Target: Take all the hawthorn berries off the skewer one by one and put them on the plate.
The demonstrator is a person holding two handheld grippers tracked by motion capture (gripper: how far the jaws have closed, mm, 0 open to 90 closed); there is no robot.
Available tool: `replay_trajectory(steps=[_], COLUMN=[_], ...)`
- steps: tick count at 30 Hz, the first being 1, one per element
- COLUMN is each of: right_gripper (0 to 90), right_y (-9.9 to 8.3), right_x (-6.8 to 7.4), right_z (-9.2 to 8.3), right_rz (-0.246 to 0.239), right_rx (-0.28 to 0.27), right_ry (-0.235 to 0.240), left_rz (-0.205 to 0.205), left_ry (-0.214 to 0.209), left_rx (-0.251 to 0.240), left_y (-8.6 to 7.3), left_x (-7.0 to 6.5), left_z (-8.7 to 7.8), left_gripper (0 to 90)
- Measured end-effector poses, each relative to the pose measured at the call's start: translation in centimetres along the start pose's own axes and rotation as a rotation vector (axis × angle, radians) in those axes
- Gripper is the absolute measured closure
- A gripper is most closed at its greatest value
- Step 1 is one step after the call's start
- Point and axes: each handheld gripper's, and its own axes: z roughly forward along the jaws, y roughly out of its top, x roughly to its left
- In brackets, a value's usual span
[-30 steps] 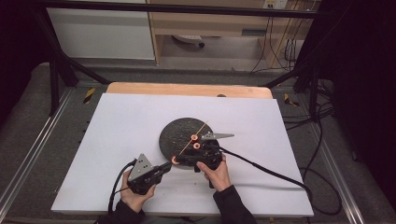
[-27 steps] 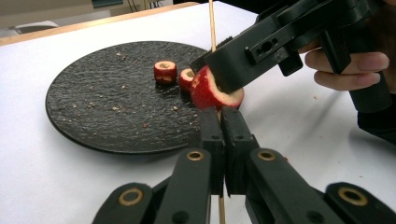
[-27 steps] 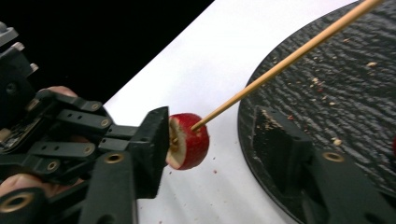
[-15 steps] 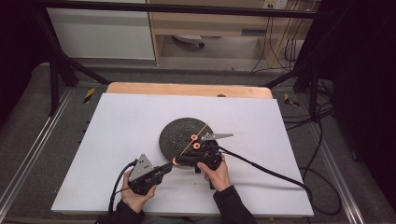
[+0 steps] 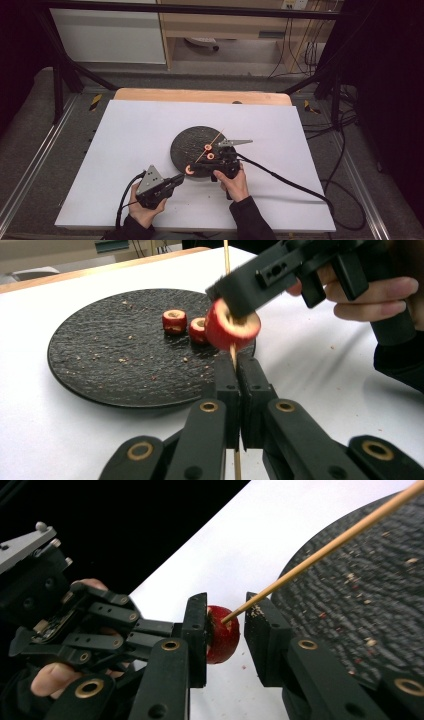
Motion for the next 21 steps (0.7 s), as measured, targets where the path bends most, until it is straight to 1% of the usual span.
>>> replay_trajectory(steps=[4,5,6,8,9,10,11,12,13,14,16,19,21], right_gripper=[71.1,70.8,69.9,69.4,68.3,65.0,65.0,61.8,60.4,55.0,52.1,51.0,52.9], right_y=[0.47,0.60,0.82,0.87,0.89,0.81,0.81,0.76,0.69,0.53,0.38,0.18,-0.02], right_x=[-0.11,-0.09,-0.17,-0.19,-0.22,-0.23,-0.23,-0.21,-0.15,0.05,0.14,0.04,-0.12], right_z=[-0.33,-0.43,-0.59,-0.60,-0.59,-0.52,-0.52,-0.46,-0.43,-0.42,-0.33,-0.03,0.28], right_rz=[-0.007,-0.002,-0.004,-0.003,-0.002,-0.004,-0.004,0.003,0.002,0.003,0.005,0.019,0.029], right_rx=[-0.016,-0.019,-0.025,-0.026,-0.028,-0.029,-0.029,-0.029,-0.030,-0.031,-0.035,-0.036,-0.030], right_ry=[-0.019,-0.023,-0.036,-0.039,-0.039,-0.041,-0.041,-0.037,-0.033,-0.021,-0.013,-0.009,-0.006], left_rz=[-0.003,-0.003,-0.005,-0.006,-0.006,-0.005,-0.006,-0.006,-0.006,-0.005,-0.007,-0.001,-0.001], left_ry=[0.002,0.002,0.002,0.004,0.004,0.004,0.006,0.006,0.006,0.007,0.005,0.004,0.003], left_rx=[-0.001,-0.001,-0.001,-0.003,-0.002,-0.003,-0.003,-0.004,-0.003,-0.001,-0.001,-0.003,-0.003], left_y=[0.00,-0.01,-0.02,-0.05,-0.05,-0.05,-0.05,-0.04,-0.05,-0.04,-0.03,-0.02,-0.02], left_x=[0.05,0.07,0.10,0.12,0.12,0.13,0.13,0.11,0.11,0.10,0.07,-0.02,-0.01], left_z=[-0.18,-0.20,-0.22,-0.24,-0.25,-0.26,-0.26,-0.26,-0.23,-0.22,-0.17,-0.13,-0.12], left_gripper=[88.1,88.1,88.1,88.1,88.1,88.1,88.1,88.1,88.1,88.1,88.0,88.0,88.1])
